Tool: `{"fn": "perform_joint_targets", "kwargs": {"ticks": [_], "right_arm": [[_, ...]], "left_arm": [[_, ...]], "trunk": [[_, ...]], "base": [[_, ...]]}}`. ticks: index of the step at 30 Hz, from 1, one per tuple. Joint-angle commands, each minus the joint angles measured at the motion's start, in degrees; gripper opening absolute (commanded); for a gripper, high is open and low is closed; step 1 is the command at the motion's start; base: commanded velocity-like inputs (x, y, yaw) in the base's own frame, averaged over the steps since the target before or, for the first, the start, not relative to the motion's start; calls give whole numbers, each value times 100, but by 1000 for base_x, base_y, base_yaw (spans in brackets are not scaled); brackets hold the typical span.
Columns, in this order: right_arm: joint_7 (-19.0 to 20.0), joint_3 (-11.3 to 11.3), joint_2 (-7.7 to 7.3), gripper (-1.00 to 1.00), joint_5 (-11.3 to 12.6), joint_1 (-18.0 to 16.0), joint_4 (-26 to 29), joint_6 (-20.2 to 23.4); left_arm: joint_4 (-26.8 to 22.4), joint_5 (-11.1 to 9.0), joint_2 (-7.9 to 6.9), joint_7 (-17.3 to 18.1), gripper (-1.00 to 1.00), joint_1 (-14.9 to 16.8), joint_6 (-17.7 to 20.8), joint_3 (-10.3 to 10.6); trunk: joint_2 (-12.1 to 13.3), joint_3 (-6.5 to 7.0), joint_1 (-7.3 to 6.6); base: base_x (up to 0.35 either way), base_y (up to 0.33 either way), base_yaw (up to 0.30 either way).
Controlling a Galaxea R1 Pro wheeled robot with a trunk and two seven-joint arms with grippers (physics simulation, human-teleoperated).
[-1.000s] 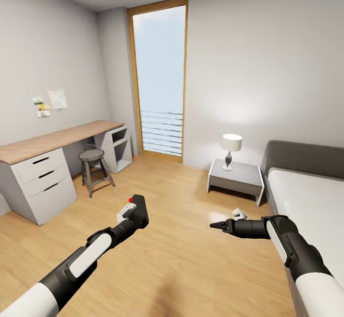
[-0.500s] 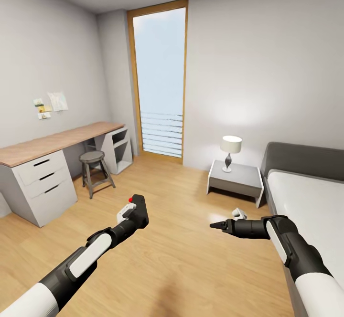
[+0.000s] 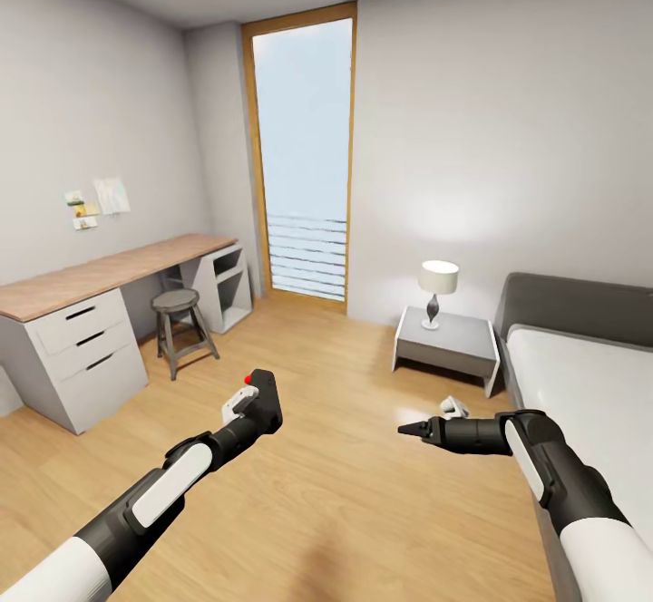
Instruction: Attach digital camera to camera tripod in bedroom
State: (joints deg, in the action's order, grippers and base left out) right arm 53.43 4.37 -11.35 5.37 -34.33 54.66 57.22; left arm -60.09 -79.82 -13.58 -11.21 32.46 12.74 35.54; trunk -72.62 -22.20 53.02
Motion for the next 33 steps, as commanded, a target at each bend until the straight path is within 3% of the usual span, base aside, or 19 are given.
{"fn": "perform_joint_targets", "kwargs": {"ticks": [1, 14, 19, 27, 33], "right_arm": [[-17, 3, 0, 100, 43, -4, -3, 43], [-34, 3, 1, 100, 43, -3, -21, 35], [-136, 3, 4, 100, 56, 0, -69, 20], [-530, 4, 3, 100, 49, -3, -966, -586], [-1040, 4, -48, 100, 34, -2, -2366, -1508]], "left_arm": [[-11, -42, -6, -39, -100, 6, 0, 14], [45, -30, -5, -100, -100, 6, -5, 11], [405, -40, 18, -111, -100, 6, 13, 3], [1872, -63, -4, -58, -100, 6, 45, 16], [3173, -76, -34, -47, -100, 6, 62, 43]], "trunk": [[37, 11, -22], [559, 245, -308], [759, 335, -418], [1080, 478, -594], [1321, 586, -725]], "base": [[0, 0, 0], [0, 0, 0], [0, 0, 0], [0, 0, 0], [0, 0, 0]]}}
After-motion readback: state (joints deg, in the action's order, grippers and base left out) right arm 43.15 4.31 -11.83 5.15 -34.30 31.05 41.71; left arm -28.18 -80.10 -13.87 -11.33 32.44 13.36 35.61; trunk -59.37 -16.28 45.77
